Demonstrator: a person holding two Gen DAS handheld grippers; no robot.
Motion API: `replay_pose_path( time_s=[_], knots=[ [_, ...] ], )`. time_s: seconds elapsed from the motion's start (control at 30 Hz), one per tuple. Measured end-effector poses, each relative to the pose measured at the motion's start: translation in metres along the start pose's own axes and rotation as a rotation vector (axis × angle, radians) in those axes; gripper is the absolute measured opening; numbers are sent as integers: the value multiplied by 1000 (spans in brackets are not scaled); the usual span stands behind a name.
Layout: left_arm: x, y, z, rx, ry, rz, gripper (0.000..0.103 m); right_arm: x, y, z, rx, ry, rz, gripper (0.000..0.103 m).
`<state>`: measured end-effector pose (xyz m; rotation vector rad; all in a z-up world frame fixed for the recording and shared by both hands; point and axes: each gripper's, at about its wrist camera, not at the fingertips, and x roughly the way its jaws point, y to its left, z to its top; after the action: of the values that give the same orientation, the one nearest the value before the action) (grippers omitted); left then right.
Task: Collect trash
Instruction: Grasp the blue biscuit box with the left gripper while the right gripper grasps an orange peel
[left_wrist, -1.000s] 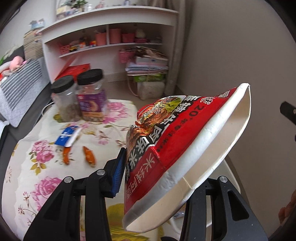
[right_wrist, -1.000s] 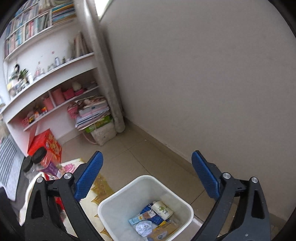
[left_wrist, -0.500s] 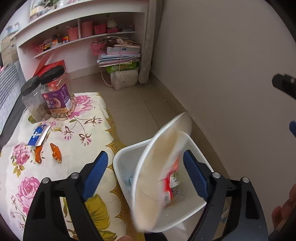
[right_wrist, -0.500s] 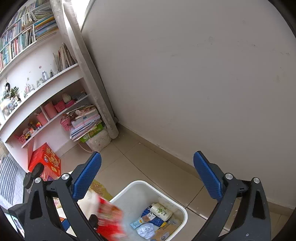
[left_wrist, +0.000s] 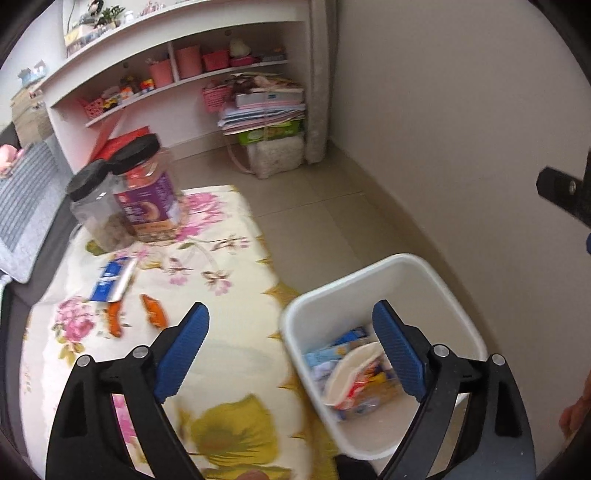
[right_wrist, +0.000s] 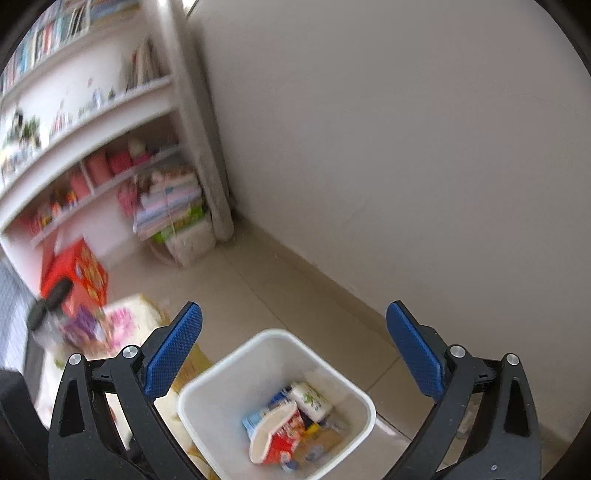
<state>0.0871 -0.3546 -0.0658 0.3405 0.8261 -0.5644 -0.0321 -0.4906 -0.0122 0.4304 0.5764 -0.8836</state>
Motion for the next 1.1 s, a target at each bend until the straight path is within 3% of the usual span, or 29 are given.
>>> replay_pose_path(
  time_s=[0.33, 0.63, 0.7, 0.87, 1.0, 1.1],
  knots=[
    [62, 105, 14, -8, 136, 195, 88, 30, 84, -25, -183, 124, 59, 96],
    [128, 221, 31, -140, 305, 229, 88, 49, 153, -42, -254, 199, 128, 96],
    [146, 243, 30, -169, 349, 208, 88, 52, 168, -47, -276, 212, 139, 96],
    [176, 278, 21, -277, 445, 75, 88, 65, 206, -65, -334, 265, 169, 96],
    [184, 294, 13, -324, 476, -27, 88, 76, 237, -83, -383, 318, 202, 96],
    [185, 301, 10, -327, 479, -76, 78, 81, 255, -95, -425, 344, 219, 96]
  ],
)
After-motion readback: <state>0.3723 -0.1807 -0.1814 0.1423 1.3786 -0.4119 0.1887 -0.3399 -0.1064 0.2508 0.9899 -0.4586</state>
